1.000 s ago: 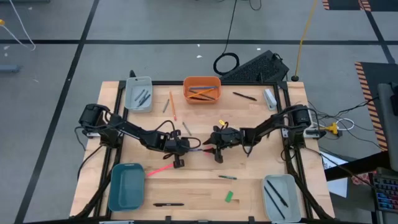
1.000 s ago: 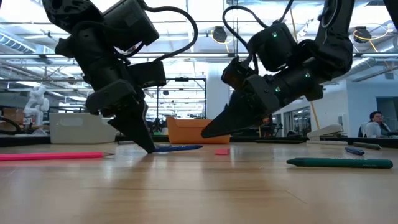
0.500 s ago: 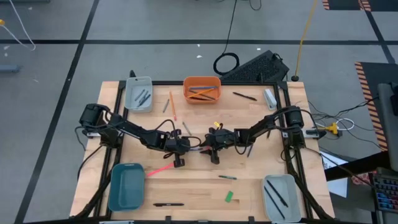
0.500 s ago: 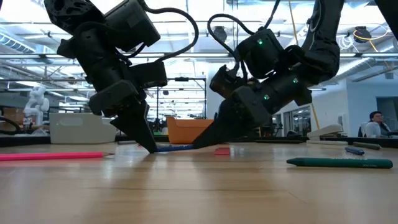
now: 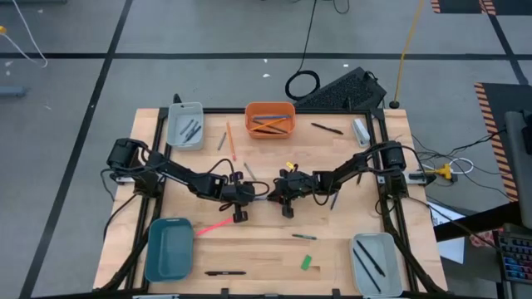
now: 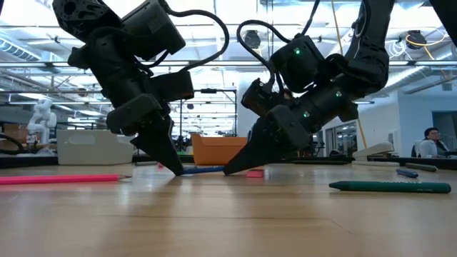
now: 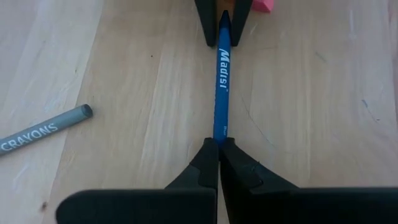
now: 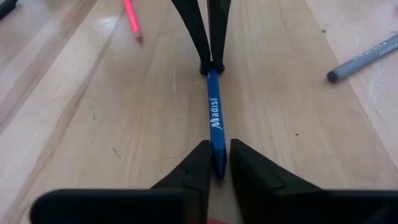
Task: Sort crayons/erasers/pens/pencils in bins
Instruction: Put the blue crayon into the top gray bin
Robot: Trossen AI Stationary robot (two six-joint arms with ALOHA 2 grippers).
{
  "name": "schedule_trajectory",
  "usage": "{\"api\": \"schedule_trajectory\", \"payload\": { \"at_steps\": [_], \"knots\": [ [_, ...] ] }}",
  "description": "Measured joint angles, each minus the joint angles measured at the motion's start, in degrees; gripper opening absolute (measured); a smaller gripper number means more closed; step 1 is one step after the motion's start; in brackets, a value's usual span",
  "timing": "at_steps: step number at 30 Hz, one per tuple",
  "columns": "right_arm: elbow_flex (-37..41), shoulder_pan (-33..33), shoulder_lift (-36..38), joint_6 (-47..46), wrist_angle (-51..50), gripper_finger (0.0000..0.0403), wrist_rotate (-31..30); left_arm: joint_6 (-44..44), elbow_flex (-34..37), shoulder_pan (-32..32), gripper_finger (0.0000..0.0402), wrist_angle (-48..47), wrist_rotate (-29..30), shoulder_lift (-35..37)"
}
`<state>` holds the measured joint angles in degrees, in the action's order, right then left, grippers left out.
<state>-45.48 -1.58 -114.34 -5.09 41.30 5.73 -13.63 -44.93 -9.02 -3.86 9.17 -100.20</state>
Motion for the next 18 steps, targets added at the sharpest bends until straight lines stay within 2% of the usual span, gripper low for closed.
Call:
{"api": "schedule_trajectory", "payload": {
  "at_steps": [7, 18],
  "knots": [
    [0.1, 0.0, 0.0, 1.2, -0.1, 0.0021, 0.1, 0.0, 0.0, 0.0, 0.0008, 0.8, 0.0, 0.0],
    [0.1, 0.1, 0.0, 1.4, 1.3, 0.0025, 0.3, 0.5, 0.2, 0.0, 0.0145, -0.4, -3.4, 3.5]
  ]
}}
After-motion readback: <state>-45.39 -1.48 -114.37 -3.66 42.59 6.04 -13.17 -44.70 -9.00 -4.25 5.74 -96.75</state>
